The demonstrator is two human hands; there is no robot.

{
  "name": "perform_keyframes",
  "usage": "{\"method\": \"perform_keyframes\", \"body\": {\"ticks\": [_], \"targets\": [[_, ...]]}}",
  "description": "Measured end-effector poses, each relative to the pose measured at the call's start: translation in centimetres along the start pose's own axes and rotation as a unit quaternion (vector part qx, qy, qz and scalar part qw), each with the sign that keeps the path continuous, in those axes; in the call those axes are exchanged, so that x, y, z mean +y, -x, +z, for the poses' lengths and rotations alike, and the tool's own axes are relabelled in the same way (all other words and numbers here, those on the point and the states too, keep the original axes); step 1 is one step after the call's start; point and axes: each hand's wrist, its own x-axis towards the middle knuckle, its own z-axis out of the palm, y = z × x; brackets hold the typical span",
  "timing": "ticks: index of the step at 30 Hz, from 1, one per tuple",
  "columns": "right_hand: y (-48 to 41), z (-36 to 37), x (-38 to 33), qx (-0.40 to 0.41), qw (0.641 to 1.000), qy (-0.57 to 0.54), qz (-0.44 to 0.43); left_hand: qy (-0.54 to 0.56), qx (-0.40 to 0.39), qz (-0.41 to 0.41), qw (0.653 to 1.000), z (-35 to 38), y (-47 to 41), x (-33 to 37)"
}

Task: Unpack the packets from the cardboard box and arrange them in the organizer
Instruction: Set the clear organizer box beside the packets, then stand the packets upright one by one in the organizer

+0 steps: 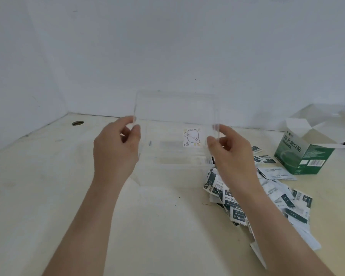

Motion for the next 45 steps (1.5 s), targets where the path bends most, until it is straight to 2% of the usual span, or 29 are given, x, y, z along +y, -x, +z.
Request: {"method": "perform_keyframes", "body": {"ticks": [2, 4, 6, 9, 10, 12, 16, 20, 24, 26, 28, 31, 33, 35, 37, 39, 42, 45], "targets": [[-0.3, -0.6, -0.5, 0.002, 0.989, -0.141, 0.041, 0.120, -0.003, -0.008, 0.993, 0.0, 0.0, 0.1], [-0.7, -1.4, -0.6, 0.043, 0.978, -0.195, 0.054, 0.142, -0.042, 0.002, 0.989, 0.2, 0.5, 0.4], [-1.5, -2.1, -0.4, 0.117, 0.961, -0.237, 0.078, 0.074, -0.136, 0.044, 0.987, 0.5, 1.1, 0.6], [-3.4, -3.0, 0.7, 0.196, 0.947, -0.229, 0.114, -0.058, -0.307, 0.091, 0.946, 1.0, 2.3, 0.9], [-4.1, -3.2, 1.1, 0.206, 0.948, -0.210, 0.122, -0.085, -0.337, 0.095, 0.933, 1.2, 2.5, 0.9], [-5.2, -3.0, 1.9, 0.207, 0.954, -0.171, 0.136, -0.118, -0.333, 0.115, 0.928, 1.6, 2.5, 0.4], [-6.7, -1.8, 2.6, 0.139, 0.970, -0.095, 0.174, -0.160, -0.256, 0.149, 0.942, 1.7, 2.2, -0.2], [-7.4, -0.2, 3.4, 0.035, 0.976, -0.038, 0.211, -0.158, -0.229, 0.187, 0.942, 2.6, 2.7, -0.7], [-6.6, -1.2, 3.1, -0.020, 0.981, 0.141, 0.130, -0.155, -0.176, 0.247, 0.940, 3.4, 2.6, -1.0], [-5.7, -2.7, 2.5, -0.092, 0.974, 0.189, 0.088, -0.125, -0.139, 0.272, 0.944, 3.3, 2.7, -0.4], [-4.5, -4.9, 1.4, -0.209, 0.943, 0.250, 0.071, -0.078, -0.132, 0.285, 0.946, 3.3, 3.3, 0.7], [-2.8, -7.4, 0.1, -0.342, 0.845, 0.406, 0.060, -0.037, -0.241, 0.252, 0.937, 4.0, 5.2, 3.0], [-1.8, -7.9, 0.0, -0.388, 0.785, 0.481, 0.050, -0.080, -0.322, 0.248, 0.910, 5.4, 6.7, 3.7], [-0.7, -7.7, 0.8, -0.408, 0.760, 0.505, 0.037, -0.157, -0.396, 0.242, 0.872, 7.0, 7.8, 3.6], [-0.3, -7.5, 2.1, -0.401, 0.768, 0.499, 0.019, -0.221, -0.440, 0.227, 0.840, 8.3, 8.1, 3.6], [-0.5, -7.2, 3.2, -0.379, 0.794, 0.476, -0.010, -0.231, -0.459, 0.185, 0.838, 9.4, 7.9, 3.7], [-0.9, -7.0, 4.1, -0.354, 0.822, 0.442, -0.054, -0.186, -0.463, 0.116, 0.859, 10.6, 7.5, 4.6], [-0.8, -7.3, 4.3, -0.312, 0.849, 0.418, -0.081, -0.104, -0.414, 0.076, 0.901, 10.4, 7.7, 4.5]]}}
